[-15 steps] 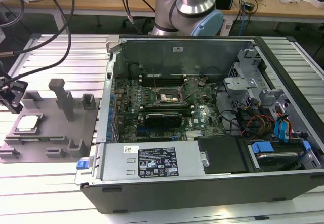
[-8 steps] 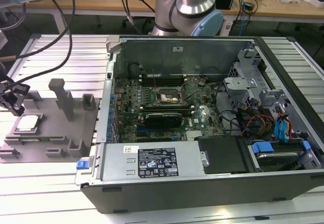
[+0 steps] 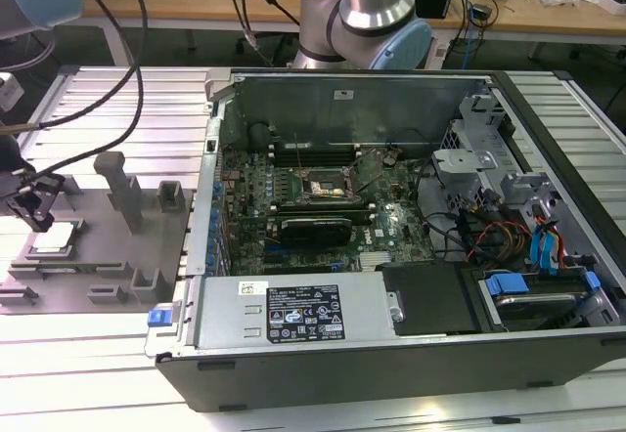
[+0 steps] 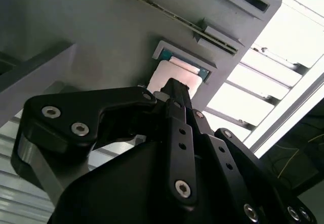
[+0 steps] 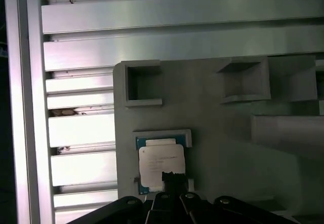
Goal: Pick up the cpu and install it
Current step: 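Pick up the cpu and move it towards the insertion slot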
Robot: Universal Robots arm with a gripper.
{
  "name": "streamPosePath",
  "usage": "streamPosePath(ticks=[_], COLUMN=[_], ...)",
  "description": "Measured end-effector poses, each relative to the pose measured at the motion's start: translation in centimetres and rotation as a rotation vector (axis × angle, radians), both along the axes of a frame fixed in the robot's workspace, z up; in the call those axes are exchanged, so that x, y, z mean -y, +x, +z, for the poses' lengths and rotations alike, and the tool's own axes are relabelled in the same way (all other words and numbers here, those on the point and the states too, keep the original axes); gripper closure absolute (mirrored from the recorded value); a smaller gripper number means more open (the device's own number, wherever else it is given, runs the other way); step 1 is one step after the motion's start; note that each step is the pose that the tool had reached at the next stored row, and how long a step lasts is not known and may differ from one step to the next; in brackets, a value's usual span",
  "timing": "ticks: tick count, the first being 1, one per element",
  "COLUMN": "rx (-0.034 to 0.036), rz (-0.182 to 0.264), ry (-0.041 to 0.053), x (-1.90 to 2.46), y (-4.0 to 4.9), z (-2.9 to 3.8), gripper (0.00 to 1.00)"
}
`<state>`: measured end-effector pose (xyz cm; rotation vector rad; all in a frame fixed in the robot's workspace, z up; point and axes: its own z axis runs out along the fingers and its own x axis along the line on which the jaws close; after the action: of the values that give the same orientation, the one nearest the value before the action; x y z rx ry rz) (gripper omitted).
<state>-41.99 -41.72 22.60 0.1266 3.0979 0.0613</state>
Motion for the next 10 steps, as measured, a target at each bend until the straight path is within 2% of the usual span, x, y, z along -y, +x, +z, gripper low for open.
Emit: streamPosePath(ticks=[2, 5, 10], rx=[0.0001, 0.0001, -0.0001], rz=[0.000, 0.000, 0.000], ry=[0.0001, 0.0004, 0.0003], x=[0.00, 0.00, 0.00], y=[-0.03, -0.09, -0.10], z=[-0.87, -1.49, -1.54], gripper=[0.89, 0.89, 0.89])
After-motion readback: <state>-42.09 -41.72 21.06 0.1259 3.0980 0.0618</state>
